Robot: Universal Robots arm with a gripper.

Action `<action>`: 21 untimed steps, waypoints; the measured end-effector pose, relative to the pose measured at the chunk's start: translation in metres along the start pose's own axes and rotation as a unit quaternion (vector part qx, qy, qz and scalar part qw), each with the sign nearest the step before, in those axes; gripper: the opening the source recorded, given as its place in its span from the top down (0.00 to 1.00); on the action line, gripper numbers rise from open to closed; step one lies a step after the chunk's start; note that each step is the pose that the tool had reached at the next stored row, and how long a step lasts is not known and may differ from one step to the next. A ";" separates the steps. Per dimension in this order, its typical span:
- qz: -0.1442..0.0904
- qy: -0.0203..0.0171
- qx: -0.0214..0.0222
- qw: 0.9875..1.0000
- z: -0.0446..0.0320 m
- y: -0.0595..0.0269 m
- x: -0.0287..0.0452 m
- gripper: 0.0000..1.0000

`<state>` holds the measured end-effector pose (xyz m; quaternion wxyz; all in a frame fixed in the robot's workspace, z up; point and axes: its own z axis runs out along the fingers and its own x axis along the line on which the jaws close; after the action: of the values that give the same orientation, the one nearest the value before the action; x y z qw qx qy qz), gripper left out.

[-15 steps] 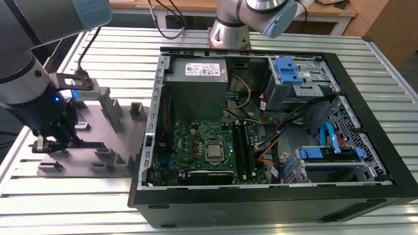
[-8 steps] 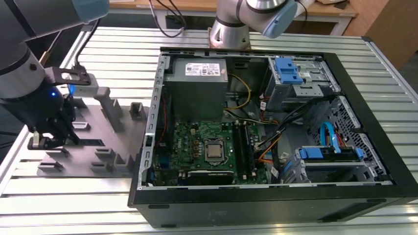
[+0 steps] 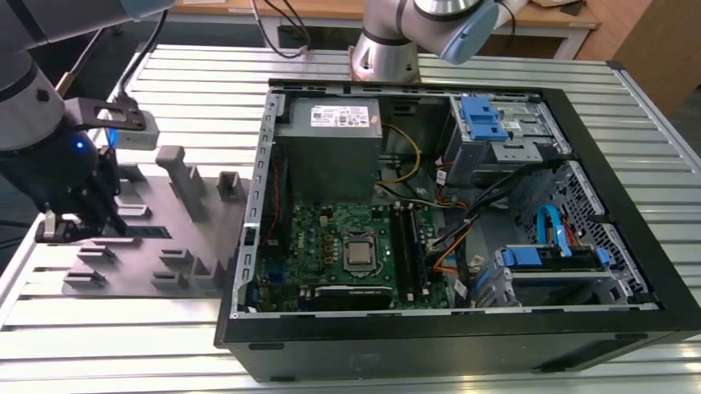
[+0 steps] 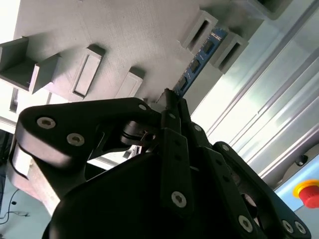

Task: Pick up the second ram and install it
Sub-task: 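Pick up the second ram and move it above second insertion slot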

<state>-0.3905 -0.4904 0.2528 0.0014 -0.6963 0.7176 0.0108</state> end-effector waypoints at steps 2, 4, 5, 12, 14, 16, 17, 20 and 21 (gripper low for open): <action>0.000 0.000 0.000 1.000 -0.0038 0.0000 -0.0001 0.89; 0.000 0.000 0.000 1.000 -0.0075 0.0001 -0.0001 0.89; 0.000 0.000 0.000 1.000 -0.0093 0.0001 -0.0002 0.89; 0.000 0.000 0.000 1.000 -0.0222 0.0003 -0.0004 0.89; 0.000 0.000 0.000 1.000 -0.0266 0.0004 -0.0005 0.89; 0.000 0.000 0.000 1.000 -0.0312 0.0004 -0.0006 0.89; 0.000 0.000 0.000 1.000 -0.0332 0.0005 -0.0006 0.89; 0.000 0.000 0.000 1.000 -0.0394 0.0005 -0.0007 0.89; 0.000 0.000 0.000 1.000 -0.0416 0.0006 -0.0007 0.89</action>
<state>-0.3905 -0.4904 0.2944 0.0015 -0.6963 0.7176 0.0109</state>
